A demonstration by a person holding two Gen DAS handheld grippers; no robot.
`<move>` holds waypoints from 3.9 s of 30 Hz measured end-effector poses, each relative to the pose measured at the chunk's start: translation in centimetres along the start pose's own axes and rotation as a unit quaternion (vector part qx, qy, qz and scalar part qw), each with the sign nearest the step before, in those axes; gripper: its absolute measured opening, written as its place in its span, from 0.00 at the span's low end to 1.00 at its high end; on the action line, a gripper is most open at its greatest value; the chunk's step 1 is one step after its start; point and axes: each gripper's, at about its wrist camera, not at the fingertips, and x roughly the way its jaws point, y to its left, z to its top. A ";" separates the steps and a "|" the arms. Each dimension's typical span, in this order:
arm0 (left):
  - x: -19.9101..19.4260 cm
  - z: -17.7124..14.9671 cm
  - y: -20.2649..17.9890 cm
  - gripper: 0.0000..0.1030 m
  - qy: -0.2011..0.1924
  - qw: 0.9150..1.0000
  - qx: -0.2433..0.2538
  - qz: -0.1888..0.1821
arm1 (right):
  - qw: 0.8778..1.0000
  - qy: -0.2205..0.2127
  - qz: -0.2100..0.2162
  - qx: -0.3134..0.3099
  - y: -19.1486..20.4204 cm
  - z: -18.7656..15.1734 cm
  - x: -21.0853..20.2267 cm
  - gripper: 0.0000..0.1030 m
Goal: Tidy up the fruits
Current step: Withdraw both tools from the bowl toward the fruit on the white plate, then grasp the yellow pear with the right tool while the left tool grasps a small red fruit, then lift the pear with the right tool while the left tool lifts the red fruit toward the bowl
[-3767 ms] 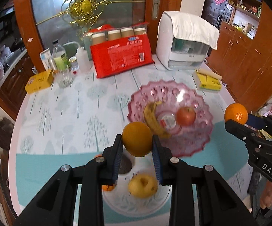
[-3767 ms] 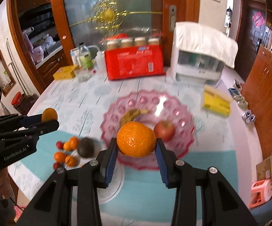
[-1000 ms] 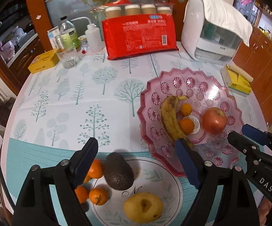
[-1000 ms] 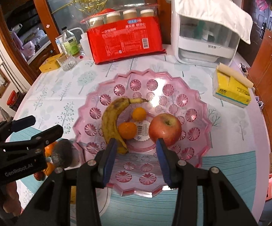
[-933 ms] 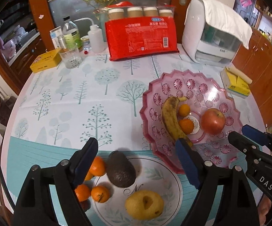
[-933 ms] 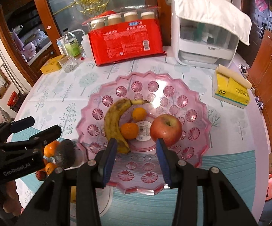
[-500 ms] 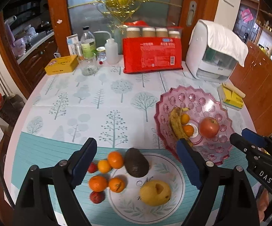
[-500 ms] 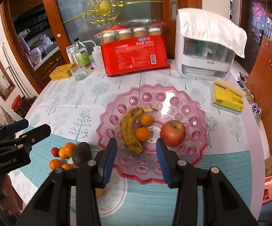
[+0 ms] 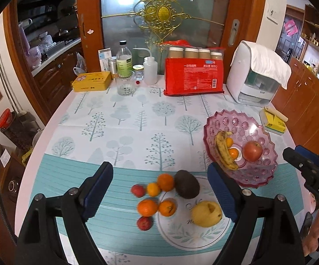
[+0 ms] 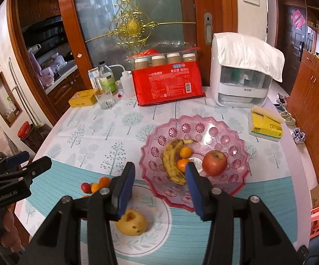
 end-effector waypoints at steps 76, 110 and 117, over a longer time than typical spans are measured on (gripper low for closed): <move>16.1 -14.8 4.3 0.41 0.167 0.985 0.011 -0.050 | 0.989 0.140 0.017 0.046 4.7 -14.2 14.4 0.75; 12.3 -14.3 1.4 0.30 0.132 0.988 0.038 -0.069 | 0.992 0.119 0.024 0.020 4.4 -14.8 11.9 0.73; 10.6 -13.4 -0.1 0.30 0.114 0.989 0.047 -0.080 | 0.995 0.097 0.020 0.023 3.4 -14.2 9.5 0.73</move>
